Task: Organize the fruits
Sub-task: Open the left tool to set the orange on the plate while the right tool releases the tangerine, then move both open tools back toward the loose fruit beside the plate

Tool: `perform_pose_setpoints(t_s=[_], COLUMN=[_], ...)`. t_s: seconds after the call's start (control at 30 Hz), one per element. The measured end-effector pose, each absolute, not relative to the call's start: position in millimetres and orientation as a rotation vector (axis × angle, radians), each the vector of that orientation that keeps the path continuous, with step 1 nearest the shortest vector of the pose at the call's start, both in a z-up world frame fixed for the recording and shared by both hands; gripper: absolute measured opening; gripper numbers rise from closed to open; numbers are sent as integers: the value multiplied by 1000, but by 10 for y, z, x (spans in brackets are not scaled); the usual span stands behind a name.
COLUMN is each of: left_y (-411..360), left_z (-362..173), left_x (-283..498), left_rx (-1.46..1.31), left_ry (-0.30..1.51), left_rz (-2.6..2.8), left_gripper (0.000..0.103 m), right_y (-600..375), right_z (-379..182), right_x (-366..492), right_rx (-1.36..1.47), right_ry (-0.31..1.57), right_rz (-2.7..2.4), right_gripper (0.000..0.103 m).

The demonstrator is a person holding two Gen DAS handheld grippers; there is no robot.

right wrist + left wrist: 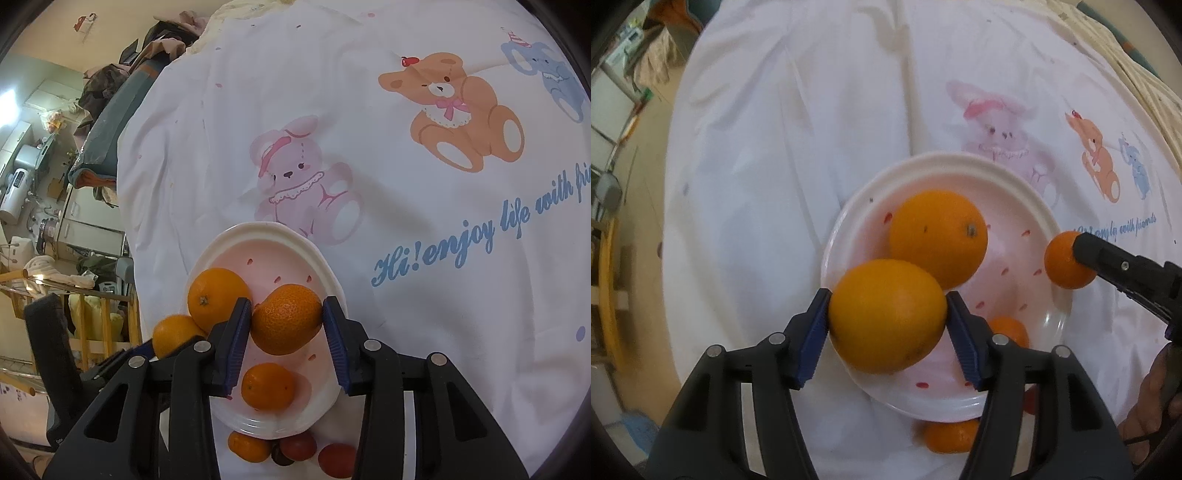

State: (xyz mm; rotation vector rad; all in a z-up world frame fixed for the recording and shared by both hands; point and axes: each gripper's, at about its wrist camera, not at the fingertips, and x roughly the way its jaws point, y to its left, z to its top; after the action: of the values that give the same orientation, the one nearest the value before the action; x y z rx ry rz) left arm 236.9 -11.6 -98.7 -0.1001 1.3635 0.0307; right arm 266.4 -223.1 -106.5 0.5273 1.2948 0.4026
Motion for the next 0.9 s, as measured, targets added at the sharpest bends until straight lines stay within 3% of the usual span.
perform_pose_setpoints(t_s=[0.2,0.27,0.33,0.4,0.57,0.9], left_y=[-212,-261,-296,-297,-266,-281], left_z=[-939,-865,-802,-769,-753,-522], left_x=[2361,2356,2348,2341,2363,2270], left_rx=[-91,-62,-45,-42,-44,-42], left_ry=[1337,1304,1270,1254,1251,1134], left_rz=[-29,-43,-34,-36,-19,-39], left_gripper=[62,86,96,96,96,96], right_y=[-2241,-2230,-2228,-2243,-2270,-2248], right_z=[-1013,-980,-940,-908,-830,-601], right_x=[2664,2662,2659,2655,2658,2599], right_rx=[545,550,548,553,539,460], right_ry=[1273,1265,1257,1246,1227,1172], right_rz=[415,426,428,423,401,366], right_gripper=[44,44,47,63,67,87])
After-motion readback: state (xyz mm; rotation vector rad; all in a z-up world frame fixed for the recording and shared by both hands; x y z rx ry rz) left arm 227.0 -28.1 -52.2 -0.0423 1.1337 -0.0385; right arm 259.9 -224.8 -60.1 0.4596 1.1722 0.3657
